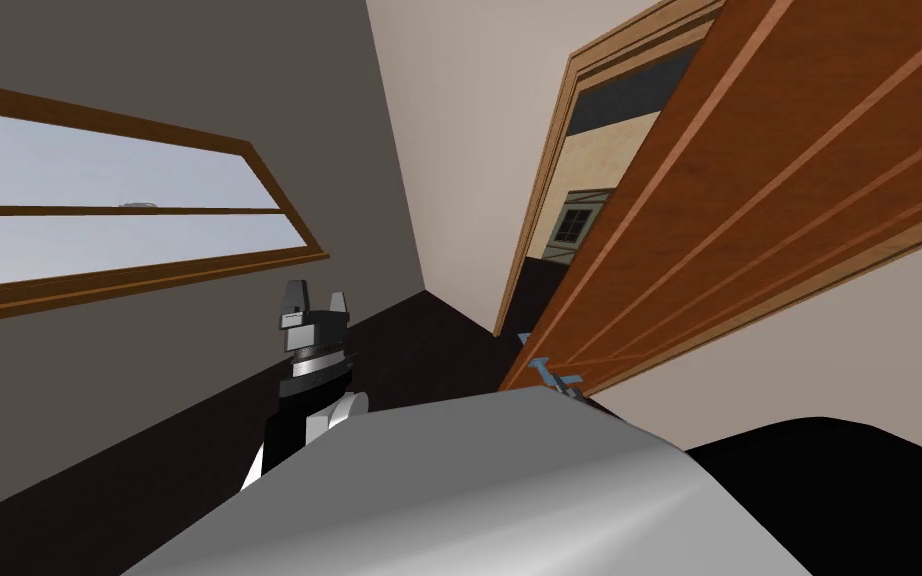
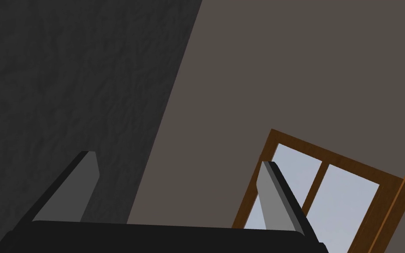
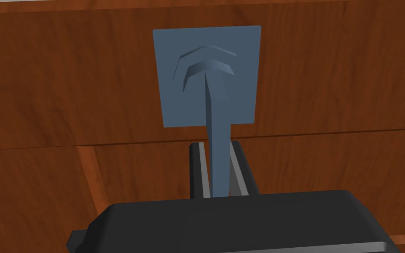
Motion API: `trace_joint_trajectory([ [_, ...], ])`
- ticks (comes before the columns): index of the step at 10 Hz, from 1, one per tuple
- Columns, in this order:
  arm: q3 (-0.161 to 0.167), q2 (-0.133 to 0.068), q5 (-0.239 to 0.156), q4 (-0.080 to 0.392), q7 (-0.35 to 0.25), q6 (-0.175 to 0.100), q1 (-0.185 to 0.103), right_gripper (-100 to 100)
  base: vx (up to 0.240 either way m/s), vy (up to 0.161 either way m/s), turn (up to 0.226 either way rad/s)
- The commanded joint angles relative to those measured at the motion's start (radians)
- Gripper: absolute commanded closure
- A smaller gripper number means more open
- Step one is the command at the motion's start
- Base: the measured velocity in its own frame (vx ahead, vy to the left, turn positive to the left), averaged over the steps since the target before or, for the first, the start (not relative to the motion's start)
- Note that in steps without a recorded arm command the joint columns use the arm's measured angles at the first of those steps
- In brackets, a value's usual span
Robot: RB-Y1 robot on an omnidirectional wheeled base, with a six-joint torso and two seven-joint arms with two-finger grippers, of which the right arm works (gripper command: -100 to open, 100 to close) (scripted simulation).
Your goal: Pull the door open
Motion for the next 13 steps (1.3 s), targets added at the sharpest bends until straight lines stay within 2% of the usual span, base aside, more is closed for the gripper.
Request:
trace_joint_trajectory([
  [1, 0.000, -0.003, -0.001, -0.009, 0.000, -0.005, 0.009, 100, -0.253, -0.032, -0.004],
  [3, 0.005, 0.002, -0.002, -0.004, 0.003, 0.009, -0.005, 100, -0.012, -0.016, 0.068],
  [7, 0.009, 0.007, -0.004, -0.005, 0.008, 0.021, -0.018, 100, 0.166, -0.012, 0.099],
  [9, 0.018, 0.016, -0.010, -0.006, 0.017, 0.047, -0.045, 100, 0.175, -0.016, 0.181],
  [10, 0.018, 0.016, -0.010, -0.006, 0.017, 0.047, -0.045, 100, 0.150, -0.031, 0.079],
  [11, 0.018, 0.016, -0.010, -0.006, 0.017, 0.047, -0.045, 100, 0.061, -0.018, -0.006],
  [12, 0.023, 0.023, -0.013, -0.007, 0.023, 0.064, -0.062, 100, 0.049, -0.005, 0.160],
  [13, 0.023, 0.023, -0.013, -0.007, 0.023, 0.064, -0.062, 100, 0.056, 0.013, 0.121],
])
